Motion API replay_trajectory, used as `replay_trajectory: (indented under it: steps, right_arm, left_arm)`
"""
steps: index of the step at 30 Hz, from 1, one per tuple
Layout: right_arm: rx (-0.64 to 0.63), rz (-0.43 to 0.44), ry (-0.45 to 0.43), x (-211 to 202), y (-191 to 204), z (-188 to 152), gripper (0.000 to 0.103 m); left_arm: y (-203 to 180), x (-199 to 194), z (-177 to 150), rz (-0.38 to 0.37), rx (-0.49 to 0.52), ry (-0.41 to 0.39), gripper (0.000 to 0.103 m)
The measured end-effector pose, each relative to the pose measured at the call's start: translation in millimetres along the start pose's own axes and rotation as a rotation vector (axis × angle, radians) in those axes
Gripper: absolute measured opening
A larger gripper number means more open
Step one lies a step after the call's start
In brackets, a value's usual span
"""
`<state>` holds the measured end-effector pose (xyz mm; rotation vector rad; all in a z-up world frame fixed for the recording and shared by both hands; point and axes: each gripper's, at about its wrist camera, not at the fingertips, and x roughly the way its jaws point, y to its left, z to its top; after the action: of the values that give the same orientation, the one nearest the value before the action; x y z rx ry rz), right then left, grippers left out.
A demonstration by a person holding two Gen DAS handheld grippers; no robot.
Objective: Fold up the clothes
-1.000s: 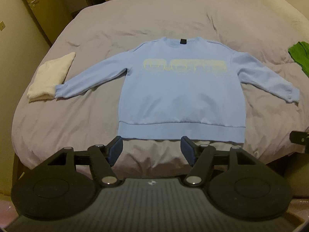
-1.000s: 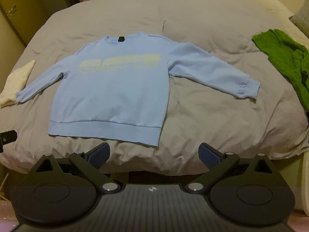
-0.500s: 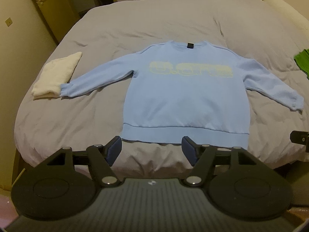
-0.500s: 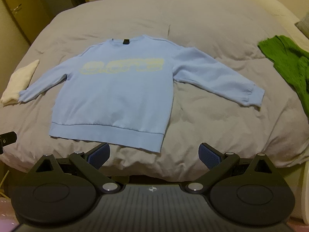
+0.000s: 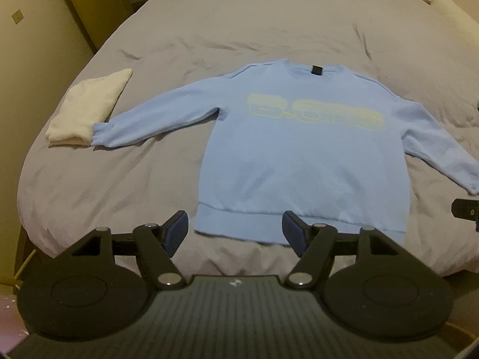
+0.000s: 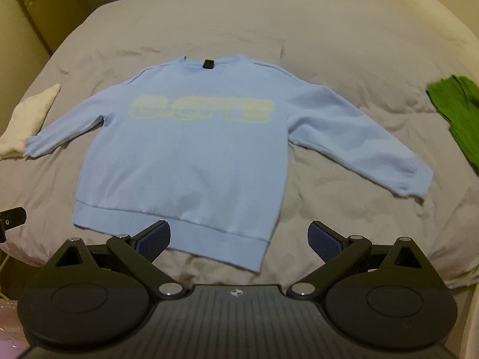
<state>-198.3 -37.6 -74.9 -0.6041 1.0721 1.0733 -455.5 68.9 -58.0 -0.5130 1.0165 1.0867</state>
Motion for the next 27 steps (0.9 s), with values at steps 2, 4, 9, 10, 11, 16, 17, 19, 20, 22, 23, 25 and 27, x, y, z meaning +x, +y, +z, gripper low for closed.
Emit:
replay_trajectory:
  steps: [2,4,9,10,11,16,17,19,20,22,23,25,27]
  right_arm:
    - [-0.006,0.000,0.006,8,8,14,0.101]
    - [-0.005,-0.001,0.013,17,16,29,0.101]
    - [0.004,-0.001,0.038,44,40,67,0.101]
    - [0.007,0.000,0.040,51,44,74,0.101]
    - [0.012,0.003,0.043,58,47,81,0.101]
    - [0.054,-0.030,0.125,111,62,104,0.101]
    - [0.060,-0.041,0.146,122,65,108,0.101]
    - [0.071,-0.065,0.189,146,72,114,0.101]
    - [0.076,-0.072,0.211,157,76,117,0.101]
    - [0.082,-0.087,0.252,179,84,122,0.101]
    - [0.073,-0.095,0.267,189,88,125,0.101]
    - [0.060,-0.101,0.290,208,100,131,0.100]
    - [0.046,-0.101,0.296,221,113,137,0.100]
  left_arm:
    - [7,10,14,-0.001,0.005,0.004,0.068]
    - [16,20,26,0.000,0.014,0.009,0.068]
    - [48,59,54,-0.040,-0.022,0.036,0.068]
    - [56,69,59,-0.047,-0.035,0.044,0.068]
    - [64,81,63,-0.051,-0.046,0.058,0.068]
    - [97,143,80,-0.074,-0.097,0.151,0.068]
    - [103,156,83,-0.086,-0.112,0.175,0.068]
    - [115,182,87,-0.110,-0.144,0.214,0.068]
    - [120,193,88,-0.121,-0.159,0.226,0.068]
    - [133,216,90,-0.137,-0.199,0.243,0.068]
    - [141,227,89,-0.146,-0.229,0.244,0.068]
    - [158,246,85,-0.161,-0.304,0.237,0.068]
    - [180,264,81,-0.162,-0.398,0.236,0.067]
